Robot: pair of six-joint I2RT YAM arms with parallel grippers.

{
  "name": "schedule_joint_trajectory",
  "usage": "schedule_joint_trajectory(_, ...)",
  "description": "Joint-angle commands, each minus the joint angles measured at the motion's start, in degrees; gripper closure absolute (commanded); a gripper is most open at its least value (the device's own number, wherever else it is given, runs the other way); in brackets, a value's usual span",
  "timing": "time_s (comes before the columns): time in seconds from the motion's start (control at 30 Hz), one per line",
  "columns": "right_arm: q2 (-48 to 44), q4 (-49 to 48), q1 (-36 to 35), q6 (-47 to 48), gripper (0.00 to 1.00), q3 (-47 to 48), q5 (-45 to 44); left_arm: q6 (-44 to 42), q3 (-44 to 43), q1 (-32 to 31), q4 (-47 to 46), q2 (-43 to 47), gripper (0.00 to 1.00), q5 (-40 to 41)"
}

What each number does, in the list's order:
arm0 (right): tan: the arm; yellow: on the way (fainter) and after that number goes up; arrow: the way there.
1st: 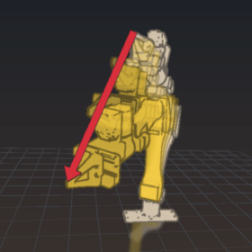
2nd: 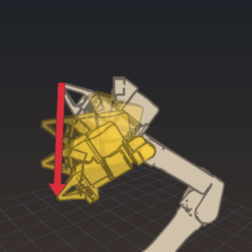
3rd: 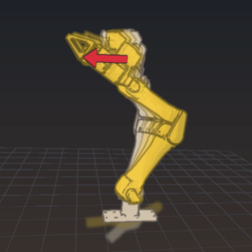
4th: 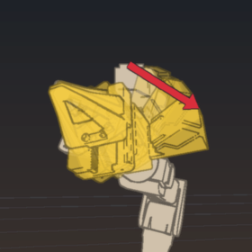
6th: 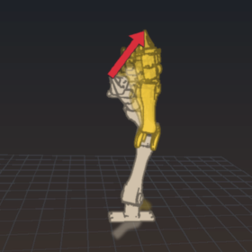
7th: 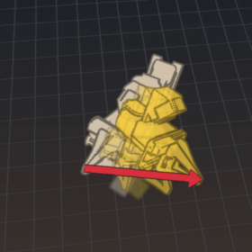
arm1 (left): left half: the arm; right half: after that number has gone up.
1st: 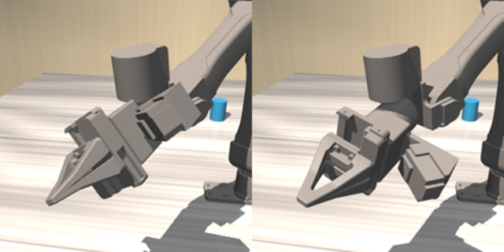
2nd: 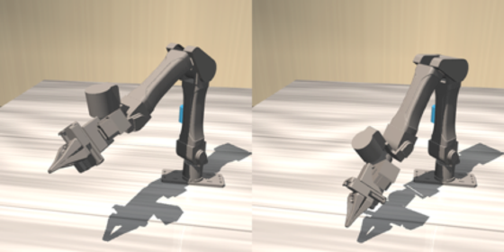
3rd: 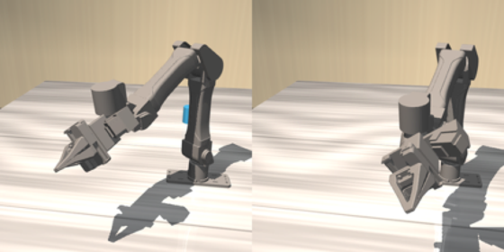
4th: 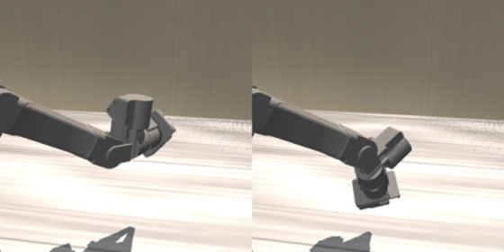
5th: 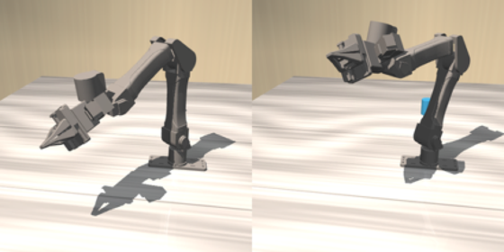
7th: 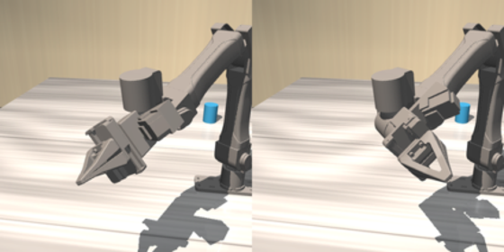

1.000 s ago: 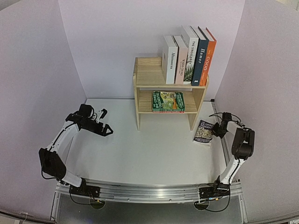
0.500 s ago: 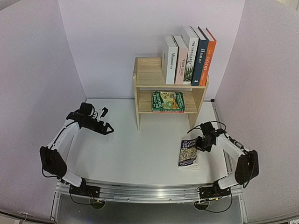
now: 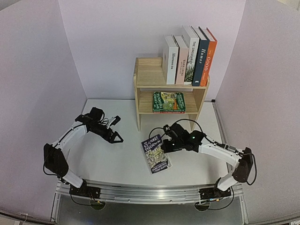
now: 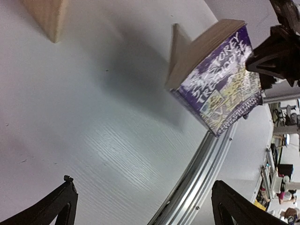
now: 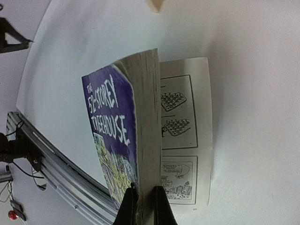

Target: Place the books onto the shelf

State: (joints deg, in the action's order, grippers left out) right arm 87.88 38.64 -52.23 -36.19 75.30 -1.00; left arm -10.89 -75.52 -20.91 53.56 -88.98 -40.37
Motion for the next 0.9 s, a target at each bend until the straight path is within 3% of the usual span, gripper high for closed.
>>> schedule_joint_trajectory(0.0,5.3,-7.2,-4.1,10.6,1.0,9.0,4.3,-5.3,1.0,-2.5,1.1,-0.3,0.0,-10.7)
schedule_joint_trajectory(0.2,8.0,-14.8,-4.8,19.5,1.0,12.8,11.5,-6.6,0.0,-4.6,1.5,-2.4,0.0,-14.5)
schedule_joint_trajectory(0.63,15.6,-16.6,-4.8,31.1,1.0,23.3,21.2,-5.6,-1.7,-6.6,0.5,-2.6,0.01,-15.6)
schedule_joint_trajectory(0.87,16.5,-16.5,-3.7,33.2,1.0,23.2,22.0,-8.2,-3.6,-6.6,4.1,-2.1,0.45,-18.3)
